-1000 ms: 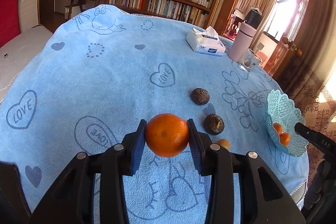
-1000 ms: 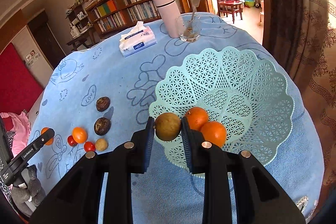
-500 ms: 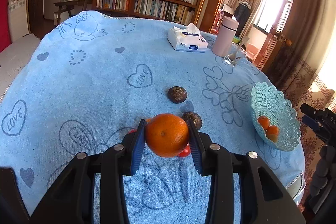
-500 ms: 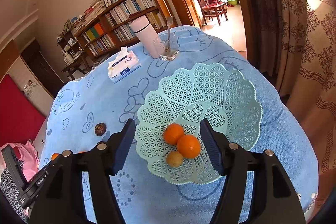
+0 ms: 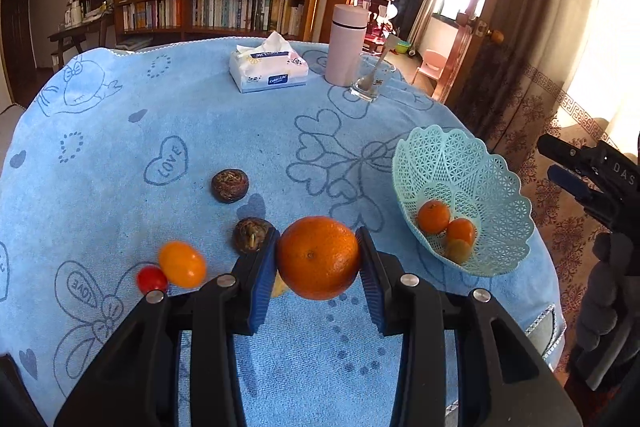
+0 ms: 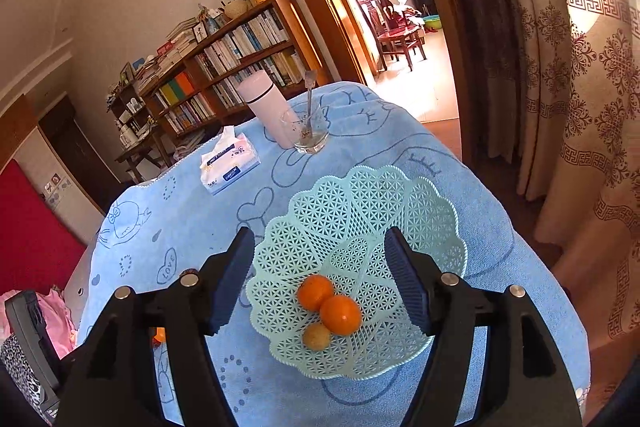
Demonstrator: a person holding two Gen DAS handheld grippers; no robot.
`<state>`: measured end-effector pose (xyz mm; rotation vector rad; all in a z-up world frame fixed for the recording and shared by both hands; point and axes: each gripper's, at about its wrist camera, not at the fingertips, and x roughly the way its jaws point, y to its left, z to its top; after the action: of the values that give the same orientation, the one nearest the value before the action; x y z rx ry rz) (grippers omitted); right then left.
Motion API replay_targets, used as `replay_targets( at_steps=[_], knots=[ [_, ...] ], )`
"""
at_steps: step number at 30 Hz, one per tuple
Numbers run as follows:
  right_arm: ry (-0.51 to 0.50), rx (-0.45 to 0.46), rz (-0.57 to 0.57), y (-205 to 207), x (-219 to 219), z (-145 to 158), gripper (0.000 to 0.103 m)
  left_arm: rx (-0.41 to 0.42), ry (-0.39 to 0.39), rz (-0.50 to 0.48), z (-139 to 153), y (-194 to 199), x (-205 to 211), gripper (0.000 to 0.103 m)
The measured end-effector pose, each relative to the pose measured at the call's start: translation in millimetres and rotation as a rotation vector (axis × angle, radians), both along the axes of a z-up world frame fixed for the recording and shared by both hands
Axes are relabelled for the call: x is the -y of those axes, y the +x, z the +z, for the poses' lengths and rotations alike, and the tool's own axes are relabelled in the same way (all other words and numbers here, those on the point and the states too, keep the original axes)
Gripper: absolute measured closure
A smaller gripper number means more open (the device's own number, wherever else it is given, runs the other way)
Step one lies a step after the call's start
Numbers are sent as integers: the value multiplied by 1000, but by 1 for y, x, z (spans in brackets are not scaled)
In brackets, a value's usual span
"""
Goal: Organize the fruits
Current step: 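Lower the held orange into the basket and open the left gripper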
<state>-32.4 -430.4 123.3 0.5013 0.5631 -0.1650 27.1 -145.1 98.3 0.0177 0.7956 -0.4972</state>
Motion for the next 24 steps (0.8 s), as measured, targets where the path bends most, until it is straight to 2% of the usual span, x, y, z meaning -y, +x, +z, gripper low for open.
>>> replay_targets(
  at_steps=[7,9,11,17,18,19,21,24],
  knots=[
    [23,42,-34,-6,17,11,33,-18,3,-116,0,-2,53,64],
    [26,54,-42,-9,21,14,27,-27,8,-144,-2,-1,66,64],
    [31,68,-55,-12,26,16,26,-40,7,-170,-4,-1,78,64],
    [52,81,-81,-17,36,18,26,-87,-30,-227,-12,5,105,64],
    [53,81,-82,-17,37,18,25,-91,-39,-231,-12,6,107,59],
    [53,81,-82,-18,37,18,25,-89,-48,-229,-11,6,108,44],
    [56,81,-86,-17,38,19,24,-61,-69,-212,-7,6,105,32],
    [52,80,-90,-18,37,19,21,-31,-64,-175,-2,9,95,32]
  ],
)
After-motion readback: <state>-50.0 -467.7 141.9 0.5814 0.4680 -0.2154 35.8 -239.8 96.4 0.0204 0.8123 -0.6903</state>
